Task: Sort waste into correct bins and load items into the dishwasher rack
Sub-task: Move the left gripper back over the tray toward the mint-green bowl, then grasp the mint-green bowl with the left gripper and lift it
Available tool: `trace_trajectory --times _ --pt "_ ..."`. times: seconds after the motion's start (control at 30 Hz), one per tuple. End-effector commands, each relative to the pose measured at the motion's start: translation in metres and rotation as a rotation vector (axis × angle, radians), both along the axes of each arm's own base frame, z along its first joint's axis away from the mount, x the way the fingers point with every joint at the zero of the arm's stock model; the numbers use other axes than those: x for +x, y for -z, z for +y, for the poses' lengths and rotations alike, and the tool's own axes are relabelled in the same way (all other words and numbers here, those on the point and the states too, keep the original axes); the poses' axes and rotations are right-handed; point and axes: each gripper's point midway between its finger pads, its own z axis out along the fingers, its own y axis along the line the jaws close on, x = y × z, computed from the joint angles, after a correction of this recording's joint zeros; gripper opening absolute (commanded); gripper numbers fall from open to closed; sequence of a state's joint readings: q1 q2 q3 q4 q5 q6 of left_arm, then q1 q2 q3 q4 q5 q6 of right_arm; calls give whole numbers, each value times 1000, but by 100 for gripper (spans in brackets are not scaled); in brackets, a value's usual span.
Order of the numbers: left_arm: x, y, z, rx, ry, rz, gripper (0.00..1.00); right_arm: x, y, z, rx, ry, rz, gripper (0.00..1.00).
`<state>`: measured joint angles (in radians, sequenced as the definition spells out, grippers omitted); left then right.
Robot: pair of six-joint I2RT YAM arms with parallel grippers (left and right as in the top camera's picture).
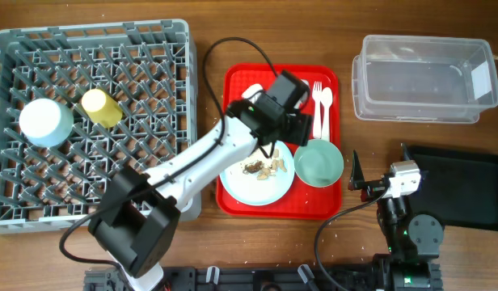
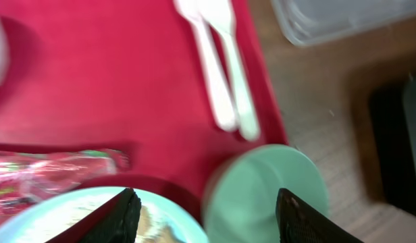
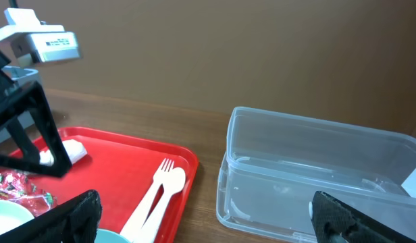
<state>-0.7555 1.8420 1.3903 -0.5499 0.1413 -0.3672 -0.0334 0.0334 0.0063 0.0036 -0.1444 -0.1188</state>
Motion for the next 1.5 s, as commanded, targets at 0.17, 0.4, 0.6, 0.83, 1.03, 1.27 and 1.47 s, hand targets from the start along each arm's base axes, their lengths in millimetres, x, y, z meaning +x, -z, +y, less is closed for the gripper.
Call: trace_trajectory --times 0.17,0.4,0.6,0.83,1.03,1.27,1.47 --pt "-53 10 -34 28 182 31 58 0 -1 -1 -12 9 -8 100" --pt "-88 22 -50 63 283 60 58 0 -1 -1 -11 9 -7 100" --pt "-69 44 -37 162 220 17 57 0 -1 -1 -11 9 -8 100" --pt "-60 54 -40 104 218 67 52 0 -1 -1 -11 9 -8 100" --pt "-46 75 -38 137 187 53 51 0 -1 -1 -11 9 -7 100" --pt "55 59 16 228 -100 -209 43 0 -1 -1 -11 9 -8 100" --pt "112 29 62 185 -261 -291 50 0 -1 -1 -11 9 -8 100"
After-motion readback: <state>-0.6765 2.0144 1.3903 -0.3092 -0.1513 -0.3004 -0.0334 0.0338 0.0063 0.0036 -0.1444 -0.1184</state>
